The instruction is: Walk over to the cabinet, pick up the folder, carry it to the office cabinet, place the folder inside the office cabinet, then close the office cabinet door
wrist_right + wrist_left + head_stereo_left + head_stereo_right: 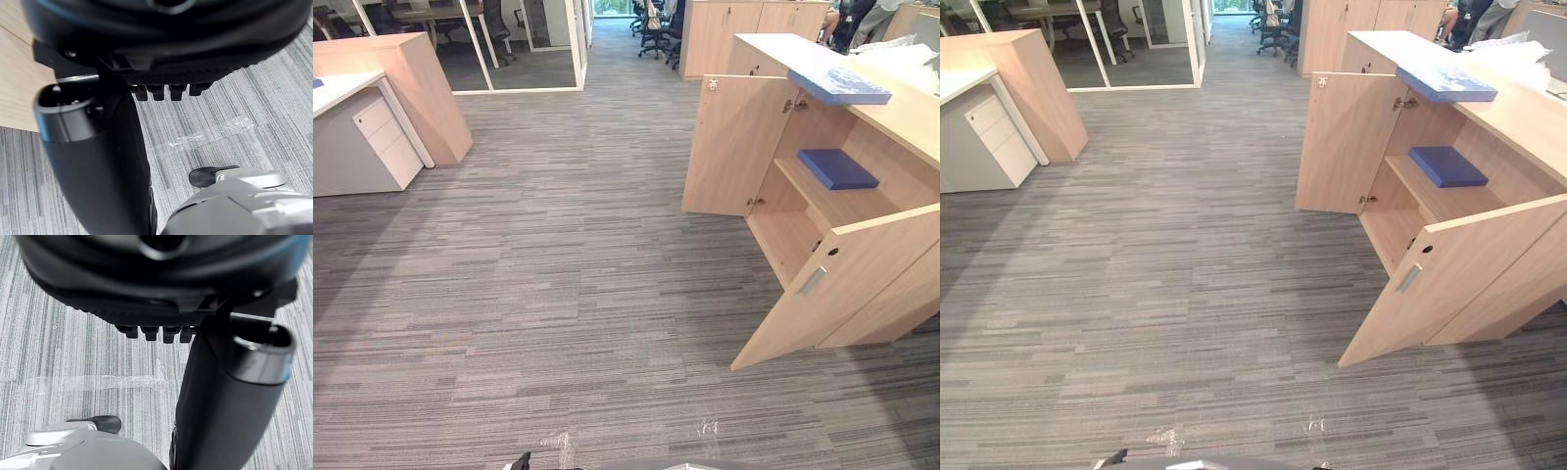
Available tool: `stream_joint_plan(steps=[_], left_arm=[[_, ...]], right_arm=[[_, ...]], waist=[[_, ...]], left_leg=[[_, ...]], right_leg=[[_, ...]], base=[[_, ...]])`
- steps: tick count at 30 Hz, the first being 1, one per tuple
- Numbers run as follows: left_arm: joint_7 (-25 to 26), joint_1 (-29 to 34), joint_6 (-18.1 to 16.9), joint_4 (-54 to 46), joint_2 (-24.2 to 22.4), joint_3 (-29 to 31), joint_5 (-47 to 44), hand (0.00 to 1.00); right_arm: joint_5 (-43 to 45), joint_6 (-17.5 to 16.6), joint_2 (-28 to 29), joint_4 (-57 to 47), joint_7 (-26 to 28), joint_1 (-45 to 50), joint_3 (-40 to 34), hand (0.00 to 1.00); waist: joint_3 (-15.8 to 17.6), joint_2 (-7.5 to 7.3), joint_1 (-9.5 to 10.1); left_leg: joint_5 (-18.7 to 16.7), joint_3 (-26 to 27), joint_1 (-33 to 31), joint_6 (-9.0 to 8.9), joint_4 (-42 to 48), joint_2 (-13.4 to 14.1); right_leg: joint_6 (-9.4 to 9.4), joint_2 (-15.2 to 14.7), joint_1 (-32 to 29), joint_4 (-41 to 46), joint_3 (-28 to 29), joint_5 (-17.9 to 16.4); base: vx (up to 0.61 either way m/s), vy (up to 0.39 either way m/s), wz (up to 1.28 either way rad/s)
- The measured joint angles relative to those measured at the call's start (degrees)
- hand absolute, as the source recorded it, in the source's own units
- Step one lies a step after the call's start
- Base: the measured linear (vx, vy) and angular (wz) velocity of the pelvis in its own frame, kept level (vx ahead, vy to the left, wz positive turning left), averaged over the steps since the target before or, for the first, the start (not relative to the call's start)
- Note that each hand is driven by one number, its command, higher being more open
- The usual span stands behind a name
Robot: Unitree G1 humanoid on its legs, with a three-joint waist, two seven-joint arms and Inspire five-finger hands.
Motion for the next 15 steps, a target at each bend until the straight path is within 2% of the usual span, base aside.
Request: stream_joint_plan(steps=[2, 4, 15], left_arm=[[-0.98, -0.07, 0.0, 0.04, 0.13, 0.02, -1.9, 1.0], [-2.16, -0.11, 0.01, 0.12, 0.27, 0.04, -4.55, 1.0], [-2.84, -0.15, -0.03, 0.37, 0.41, -0.02, -5.42, 1.0]], right_arm=[[0.01, 0.05, -0.02, 0.43, 0.09, -0.2, -0.07, 1.0], [-0.02, 0.09, -0.01, 0.42, 0.35, -0.63, -0.15, 1.0], [-0.01, 0.09, 0.0, 0.42, 1.04, -0.72, -0.18, 1.0]], waist=[[0.25, 0.05, 0.04], [1.22, 0.02, 0.05], [1.41, 0.0, 0.05]], left_leg=[[-0.01, 0.05, 0.06, -0.01, -0.15, 0.01], [-0.24, 0.1, 0.79, -0.38, -0.21, 0.19], [-0.17, 0.54, 0.9, -0.46, -0.5, 0.37]], right_leg=[[0.24, 0.04, 0.2, -0.38, -0.06, 0.01], [1.28, 0.16, 1.02, -0.64, -0.13, -0.04], [1.34, 0.34, 0.9, -0.67, -0.08, -0.08]], base=[[0.0, 0.0, 0.0], [0.0, 0.0, 0.0], [-0.02, -0.001, -0.02]])
